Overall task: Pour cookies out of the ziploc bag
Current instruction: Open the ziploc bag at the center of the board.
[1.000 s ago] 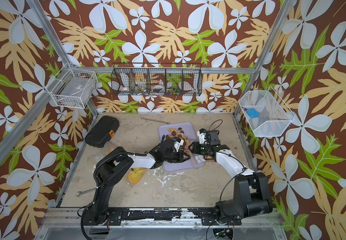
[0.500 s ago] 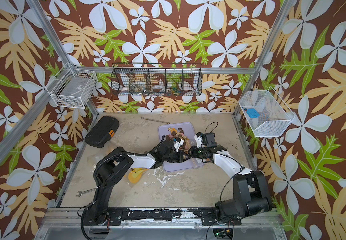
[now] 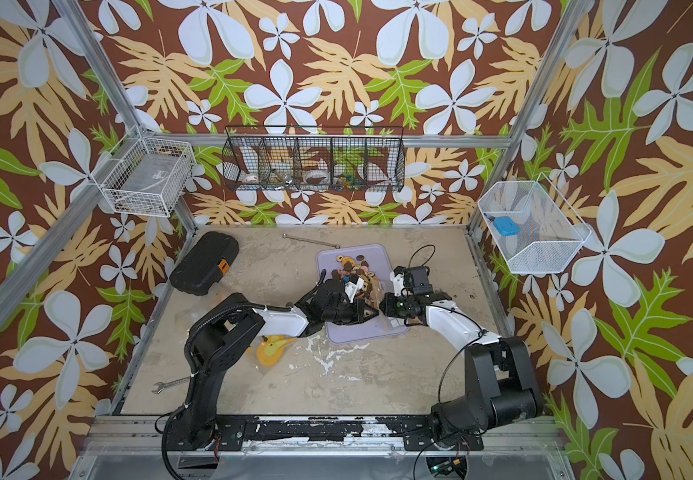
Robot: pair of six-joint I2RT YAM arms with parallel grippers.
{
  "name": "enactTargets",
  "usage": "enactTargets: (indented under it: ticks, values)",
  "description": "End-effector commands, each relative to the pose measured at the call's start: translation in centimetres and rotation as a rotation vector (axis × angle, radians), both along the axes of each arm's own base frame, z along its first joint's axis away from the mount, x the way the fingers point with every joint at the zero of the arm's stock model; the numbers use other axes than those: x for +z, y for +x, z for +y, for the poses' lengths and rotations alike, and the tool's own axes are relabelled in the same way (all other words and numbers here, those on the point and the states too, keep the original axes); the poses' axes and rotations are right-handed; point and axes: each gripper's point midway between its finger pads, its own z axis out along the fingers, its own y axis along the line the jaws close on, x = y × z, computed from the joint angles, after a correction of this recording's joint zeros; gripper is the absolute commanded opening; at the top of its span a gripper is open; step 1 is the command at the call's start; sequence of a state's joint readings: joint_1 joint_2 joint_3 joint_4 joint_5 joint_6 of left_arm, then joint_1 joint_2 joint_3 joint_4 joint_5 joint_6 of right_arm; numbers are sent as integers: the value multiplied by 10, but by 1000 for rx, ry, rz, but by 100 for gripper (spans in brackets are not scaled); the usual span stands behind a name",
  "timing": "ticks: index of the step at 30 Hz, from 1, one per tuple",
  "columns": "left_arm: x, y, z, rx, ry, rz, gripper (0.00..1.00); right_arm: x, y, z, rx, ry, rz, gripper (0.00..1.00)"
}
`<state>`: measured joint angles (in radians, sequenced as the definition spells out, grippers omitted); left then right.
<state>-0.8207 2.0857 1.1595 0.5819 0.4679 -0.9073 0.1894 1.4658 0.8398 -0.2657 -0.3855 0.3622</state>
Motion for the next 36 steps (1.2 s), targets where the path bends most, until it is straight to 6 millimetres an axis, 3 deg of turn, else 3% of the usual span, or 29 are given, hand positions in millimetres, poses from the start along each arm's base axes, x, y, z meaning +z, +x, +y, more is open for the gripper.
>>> enactTargets:
  ticks: [1,14,32,36]
  values:
    - [12,3,-2,1,-32,-30,0,0,4,0,-4,-3,-5,23]
    - [12,4,-2,1,-30,-29,0,6,7,14,33,52,-16,22]
    - [17,6,-1,5,-37,-37,0,-1,15,10,24,-42,-60,14]
    - [16,6,0,6,-37,-35,0,-4,15,12,31,-49,-59,0]
